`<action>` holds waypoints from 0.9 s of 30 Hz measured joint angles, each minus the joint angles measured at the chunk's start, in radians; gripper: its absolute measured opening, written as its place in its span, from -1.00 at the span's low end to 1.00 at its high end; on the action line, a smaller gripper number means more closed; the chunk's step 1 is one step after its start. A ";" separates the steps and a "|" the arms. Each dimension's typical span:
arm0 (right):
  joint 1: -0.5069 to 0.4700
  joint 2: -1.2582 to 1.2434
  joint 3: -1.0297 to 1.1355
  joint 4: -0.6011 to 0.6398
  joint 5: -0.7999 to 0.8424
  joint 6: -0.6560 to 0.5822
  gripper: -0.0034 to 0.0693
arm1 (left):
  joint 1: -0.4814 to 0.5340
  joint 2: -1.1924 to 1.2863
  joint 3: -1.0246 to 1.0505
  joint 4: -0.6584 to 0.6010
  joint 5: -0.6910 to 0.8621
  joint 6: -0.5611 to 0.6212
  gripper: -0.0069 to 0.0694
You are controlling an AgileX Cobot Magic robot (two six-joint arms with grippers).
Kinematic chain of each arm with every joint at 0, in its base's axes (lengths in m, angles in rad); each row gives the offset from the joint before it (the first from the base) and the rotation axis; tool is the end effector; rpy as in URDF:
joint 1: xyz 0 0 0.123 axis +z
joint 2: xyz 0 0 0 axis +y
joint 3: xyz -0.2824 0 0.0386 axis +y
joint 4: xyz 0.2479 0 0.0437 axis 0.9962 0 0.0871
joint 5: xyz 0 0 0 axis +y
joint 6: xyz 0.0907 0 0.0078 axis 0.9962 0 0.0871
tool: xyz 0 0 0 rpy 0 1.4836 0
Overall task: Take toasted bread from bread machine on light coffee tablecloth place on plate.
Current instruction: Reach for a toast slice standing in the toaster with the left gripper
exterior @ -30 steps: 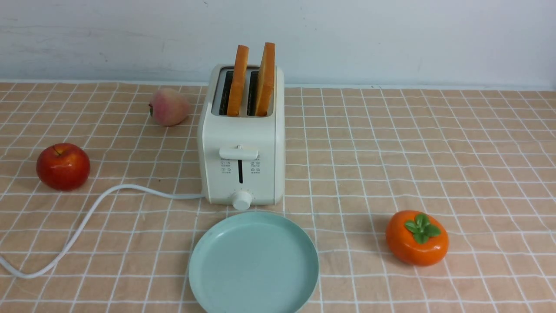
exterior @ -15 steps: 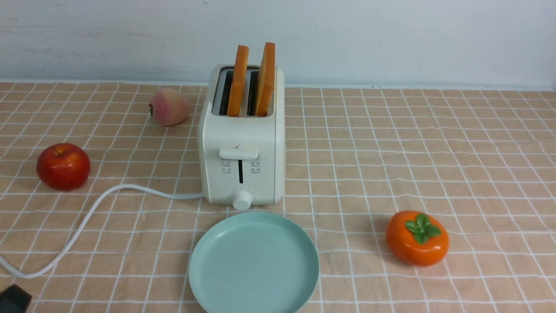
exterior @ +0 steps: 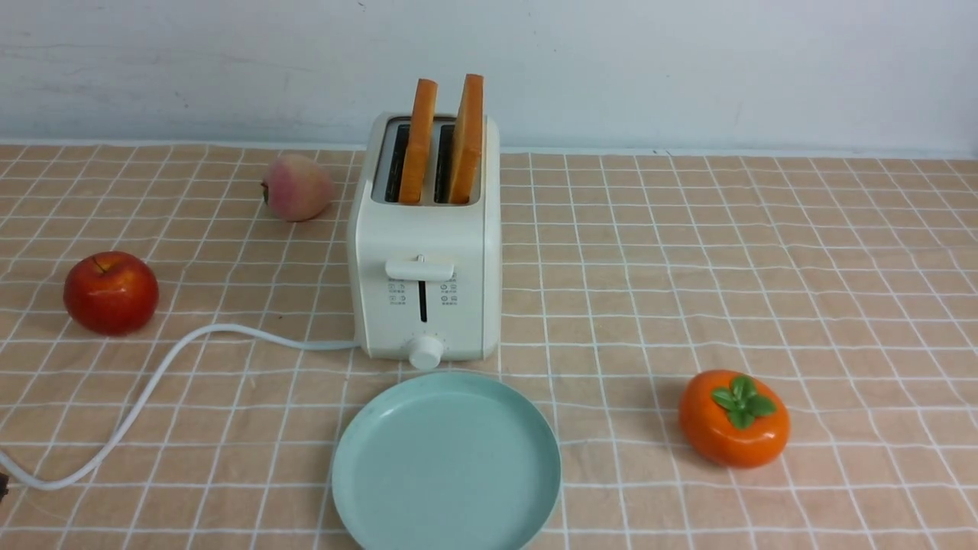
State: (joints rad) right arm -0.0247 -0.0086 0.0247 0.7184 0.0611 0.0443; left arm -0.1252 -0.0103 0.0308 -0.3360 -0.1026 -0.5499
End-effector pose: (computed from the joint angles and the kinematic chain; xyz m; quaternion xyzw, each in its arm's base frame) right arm 0.0569 0.0023 0.2011 0.2542 0.6503 0.2710 0.6627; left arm 0.0557 -0.0040 0.2120 -0.2516 0.5961 -0.3591 0.6726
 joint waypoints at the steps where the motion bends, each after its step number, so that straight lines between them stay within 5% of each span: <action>1: 0.000 0.000 -0.001 0.025 -0.012 0.000 -0.25 | 0.000 0.000 0.000 0.000 -0.044 -0.003 -0.60; 4: 0.002 0.000 -0.076 0.077 0.043 -0.005 -0.32 | 0.000 0.000 -0.074 0.010 -0.066 0.003 -0.86; 8: 0.008 0.049 -0.255 0.080 0.162 -0.082 -0.52 | 0.000 0.043 -0.270 0.022 0.087 0.029 -0.86; 12: 0.008 0.283 -0.524 0.074 0.363 -0.200 -0.91 | 0.000 0.312 -0.576 0.062 0.502 0.095 -0.86; 18: 0.009 0.671 -0.769 0.056 0.791 -0.309 -0.95 | 0.000 0.818 -0.952 0.106 1.036 0.247 -0.86; 27: 0.009 0.869 -0.790 0.014 0.978 -0.380 -0.93 | -0.091 1.321 -1.341 0.125 1.094 0.373 -0.86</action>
State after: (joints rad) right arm -0.0156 0.8604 -0.7655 0.7325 1.0393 -0.3353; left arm -0.2161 1.3105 -1.3105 -0.2109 0.9918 -0.1768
